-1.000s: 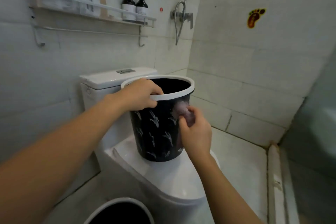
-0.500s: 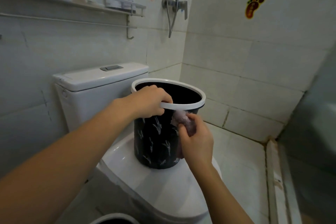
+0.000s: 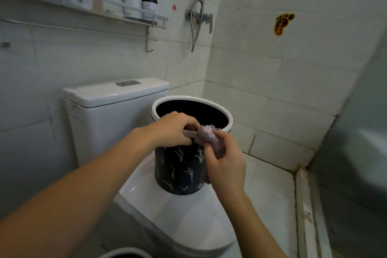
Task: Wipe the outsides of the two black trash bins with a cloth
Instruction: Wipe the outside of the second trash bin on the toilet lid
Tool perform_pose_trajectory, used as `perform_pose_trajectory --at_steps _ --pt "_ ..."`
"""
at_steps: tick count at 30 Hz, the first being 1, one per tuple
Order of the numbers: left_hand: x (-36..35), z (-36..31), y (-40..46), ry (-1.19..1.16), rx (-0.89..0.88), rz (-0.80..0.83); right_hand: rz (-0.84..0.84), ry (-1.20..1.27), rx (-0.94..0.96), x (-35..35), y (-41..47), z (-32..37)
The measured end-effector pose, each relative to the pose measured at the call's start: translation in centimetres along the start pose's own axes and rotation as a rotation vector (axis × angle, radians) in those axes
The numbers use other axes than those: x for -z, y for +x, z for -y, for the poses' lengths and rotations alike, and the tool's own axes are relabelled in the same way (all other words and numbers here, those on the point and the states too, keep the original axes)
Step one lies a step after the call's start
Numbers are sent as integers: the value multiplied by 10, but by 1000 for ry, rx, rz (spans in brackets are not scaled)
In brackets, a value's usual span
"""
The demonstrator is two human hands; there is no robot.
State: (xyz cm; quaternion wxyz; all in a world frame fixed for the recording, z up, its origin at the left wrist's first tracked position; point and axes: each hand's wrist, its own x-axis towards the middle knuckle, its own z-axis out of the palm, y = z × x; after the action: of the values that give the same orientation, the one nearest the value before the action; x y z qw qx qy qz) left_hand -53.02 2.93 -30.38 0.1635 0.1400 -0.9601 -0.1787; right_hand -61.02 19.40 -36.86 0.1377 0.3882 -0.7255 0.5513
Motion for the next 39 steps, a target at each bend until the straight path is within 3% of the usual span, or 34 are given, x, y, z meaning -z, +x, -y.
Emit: perform_pose_trajectory --at_steps 3,6,9,16,26,32,39 --pt "9 -11 -3 -267 -44 -113 17 -12 -2 -1 14 14" --pt "18 -21 -5 -498 -48 -45 53 0 -22 -1 25 27" --pt "24 -19 -5 -684 -46 -104 97 125 -71 -1 33 35" --pt "33 -16 -4 -615 -68 -186 160 481 -201 4 45 49" --pt "48 -21 -2 -293 -56 -255 285 616 -364 20 69 55" --pt "45 -21 -1 -494 29 -161 144 499 -266 16 72 54" --pt "42 -20 -3 -661 25 -127 121 532 -330 7 76 49"
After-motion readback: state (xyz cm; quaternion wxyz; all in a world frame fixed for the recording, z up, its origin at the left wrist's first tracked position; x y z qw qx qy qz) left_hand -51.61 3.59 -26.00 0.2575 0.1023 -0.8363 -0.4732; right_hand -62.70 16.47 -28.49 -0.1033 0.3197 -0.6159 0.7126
